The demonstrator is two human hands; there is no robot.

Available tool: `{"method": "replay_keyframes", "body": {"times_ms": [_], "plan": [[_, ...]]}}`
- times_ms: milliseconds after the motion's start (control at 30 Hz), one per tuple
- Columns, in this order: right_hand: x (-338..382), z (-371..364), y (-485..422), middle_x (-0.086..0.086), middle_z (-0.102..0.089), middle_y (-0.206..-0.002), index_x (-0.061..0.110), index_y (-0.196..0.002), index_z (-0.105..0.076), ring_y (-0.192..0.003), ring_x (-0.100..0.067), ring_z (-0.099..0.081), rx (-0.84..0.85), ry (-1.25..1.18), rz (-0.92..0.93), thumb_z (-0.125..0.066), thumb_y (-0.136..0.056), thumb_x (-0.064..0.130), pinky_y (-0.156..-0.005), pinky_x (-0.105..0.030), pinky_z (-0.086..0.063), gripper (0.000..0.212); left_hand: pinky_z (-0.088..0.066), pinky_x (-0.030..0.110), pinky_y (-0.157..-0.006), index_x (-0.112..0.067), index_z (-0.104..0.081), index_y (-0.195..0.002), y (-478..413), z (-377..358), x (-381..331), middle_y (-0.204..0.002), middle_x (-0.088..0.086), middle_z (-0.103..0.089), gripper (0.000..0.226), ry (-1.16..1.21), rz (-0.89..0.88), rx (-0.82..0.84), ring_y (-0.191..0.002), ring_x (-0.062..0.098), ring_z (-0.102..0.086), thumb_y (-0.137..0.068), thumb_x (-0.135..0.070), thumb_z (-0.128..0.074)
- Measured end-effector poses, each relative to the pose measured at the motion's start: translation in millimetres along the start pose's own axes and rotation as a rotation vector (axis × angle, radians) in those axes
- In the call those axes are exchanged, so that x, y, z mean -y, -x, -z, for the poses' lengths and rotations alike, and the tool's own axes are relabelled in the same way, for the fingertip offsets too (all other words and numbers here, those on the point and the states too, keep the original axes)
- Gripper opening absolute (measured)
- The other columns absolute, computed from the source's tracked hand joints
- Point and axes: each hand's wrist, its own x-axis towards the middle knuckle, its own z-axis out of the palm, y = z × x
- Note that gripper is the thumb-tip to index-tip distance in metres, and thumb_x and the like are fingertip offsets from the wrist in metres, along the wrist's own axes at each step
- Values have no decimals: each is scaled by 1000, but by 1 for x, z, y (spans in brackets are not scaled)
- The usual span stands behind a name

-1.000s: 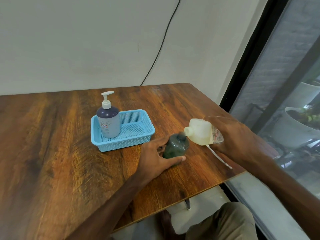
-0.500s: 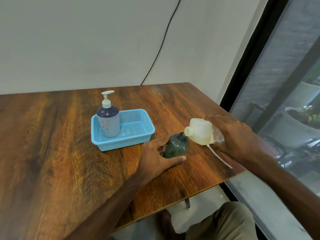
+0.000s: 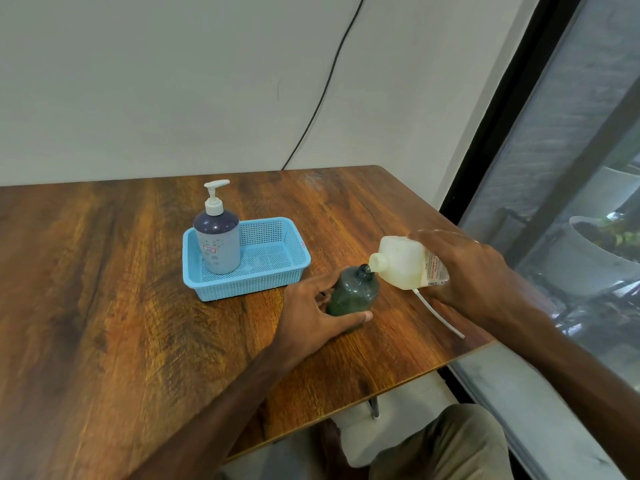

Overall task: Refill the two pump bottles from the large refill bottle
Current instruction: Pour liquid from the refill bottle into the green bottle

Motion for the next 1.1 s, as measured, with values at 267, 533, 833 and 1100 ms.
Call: {"method": "replay_keyframes", "body": {"times_ms": [267,533,833,1100], "plan": [[0,1,0,-2,-59,-140,26,-143,-48,-133,-28,-51,-13,14,-2,-87,-73,36,-92,-49,-52,81,-50,7,-86,-57,-56,-118,0,0,-2,-106,-50,-61,72,-7,-19,-3,-110,-14,-63,-66,-31,-97],[1,2,1,-4,-61,-138,24,-142,-51,-130,-30,-54,-31,23,3,-88,-71,34,-89,-48,-53,80,-50,6,-85,-56,-56,-118,0,0,-3,-106,-50,-62,71,-8,-22,-3,-109,-14,-63,-66,-31,-97],[-1,1,0,-5,-63,-136,22,-140,-53,-128,-32,-56,-32,16,26,-90,-69,31,-87,-49,-54,81,-48,4,-86,-47,-58,-125,1,0,-1,-105,-48,-63,72,11,-8,-5,-111,-17,-61,-66,-29,-97],[-1,0,0,-6,-64,-133,21,-139,-54,-126,-32,-58,-46,42,50,-91,-67,32,-83,-47,-55,82,-49,4,-87,-48,-56,-124,0,0,-1,-106,-51,-60,73,-3,-7,5,-111,-17,-60,-66,-30,-97]]}}
